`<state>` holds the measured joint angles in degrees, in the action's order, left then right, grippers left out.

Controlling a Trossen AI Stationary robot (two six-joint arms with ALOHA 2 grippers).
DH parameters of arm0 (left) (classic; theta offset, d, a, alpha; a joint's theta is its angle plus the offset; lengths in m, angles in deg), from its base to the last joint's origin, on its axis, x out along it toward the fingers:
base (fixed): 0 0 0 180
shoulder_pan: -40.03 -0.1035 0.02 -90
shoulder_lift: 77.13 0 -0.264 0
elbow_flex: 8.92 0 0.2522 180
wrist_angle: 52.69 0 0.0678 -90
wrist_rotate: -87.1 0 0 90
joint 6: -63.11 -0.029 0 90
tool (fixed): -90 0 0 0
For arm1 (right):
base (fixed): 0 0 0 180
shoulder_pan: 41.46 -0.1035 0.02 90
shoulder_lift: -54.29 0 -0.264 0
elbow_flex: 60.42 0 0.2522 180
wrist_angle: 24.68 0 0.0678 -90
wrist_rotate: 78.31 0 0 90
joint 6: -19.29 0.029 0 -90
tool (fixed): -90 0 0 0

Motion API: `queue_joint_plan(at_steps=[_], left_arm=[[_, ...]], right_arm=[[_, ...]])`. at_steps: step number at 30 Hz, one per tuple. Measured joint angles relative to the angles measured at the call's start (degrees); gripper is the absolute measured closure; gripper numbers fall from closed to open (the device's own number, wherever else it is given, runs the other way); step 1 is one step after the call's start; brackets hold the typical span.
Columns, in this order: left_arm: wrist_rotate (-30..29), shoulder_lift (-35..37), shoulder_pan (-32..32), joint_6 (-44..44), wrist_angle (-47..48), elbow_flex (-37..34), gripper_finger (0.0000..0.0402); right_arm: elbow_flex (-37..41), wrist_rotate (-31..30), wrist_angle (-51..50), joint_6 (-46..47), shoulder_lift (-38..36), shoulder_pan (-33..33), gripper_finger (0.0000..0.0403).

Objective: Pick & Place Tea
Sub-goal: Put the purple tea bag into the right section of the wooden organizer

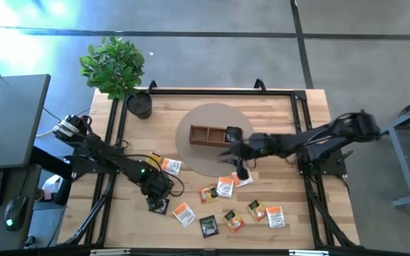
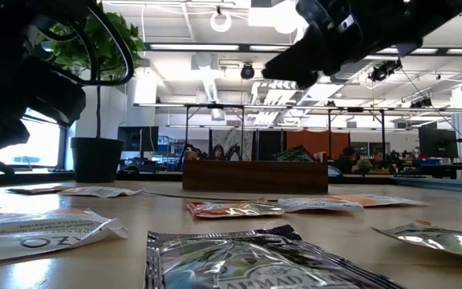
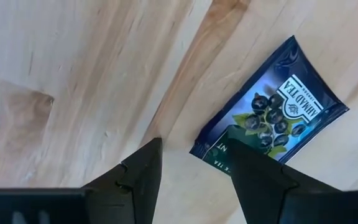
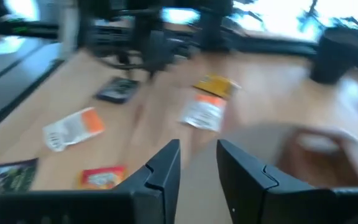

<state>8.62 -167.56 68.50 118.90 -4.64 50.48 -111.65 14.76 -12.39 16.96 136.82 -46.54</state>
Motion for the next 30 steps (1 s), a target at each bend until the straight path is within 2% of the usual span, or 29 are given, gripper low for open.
queue_joint_plan(at_steps=[4, 8, 14, 17, 21, 24, 30], left_arm=[[-0.04, -1.19, 0.02, 0.19, -0.37, 0.08, 0.0224], [-0.04, -1.45, 0.0, -0.07, -0.36, 0.1, 0.0238], [0.52, -1.6, 0.0, 1.4, -0.73, 0.07, 0.0278], [1.46, -1.67, -0.07, 1.98, -0.74, 0.05, 0.0294], [1.75, -1.73, -0.07, 1.92, -0.98, 0.01, 0.0302], [2.21, -1.73, -0.04, 2.84, -1.64, -0.06, 0.0302], [3.05, -1.82, 0.02, 4.41, -3.17, -0.12, 0.0302]], right_arm=[[-4.94, 4.54, 7.23, -5.88, 11.25, -3.25, 0.032], [-15.28, 8.04, 3.96, -8.53, 22.64, -5.59, 0.0338], [-32.35, 7.18, -4.55, -6.14, 36.79, -7.09, 0.0376], [-39.38, 7.45, -7.58, -4.28, 42.1, -7.91, 0.0398], [-46.18, 12.13, -8.69, -4.63, 48.02, -9.39, 0.0393], [-50.26, 15.15, -8.72, -2.56, 51.27, -10.08, 0.0398], [-55.39, 16.05, -9.21, -3.06, 54.73, -10.86, 0.0397]])
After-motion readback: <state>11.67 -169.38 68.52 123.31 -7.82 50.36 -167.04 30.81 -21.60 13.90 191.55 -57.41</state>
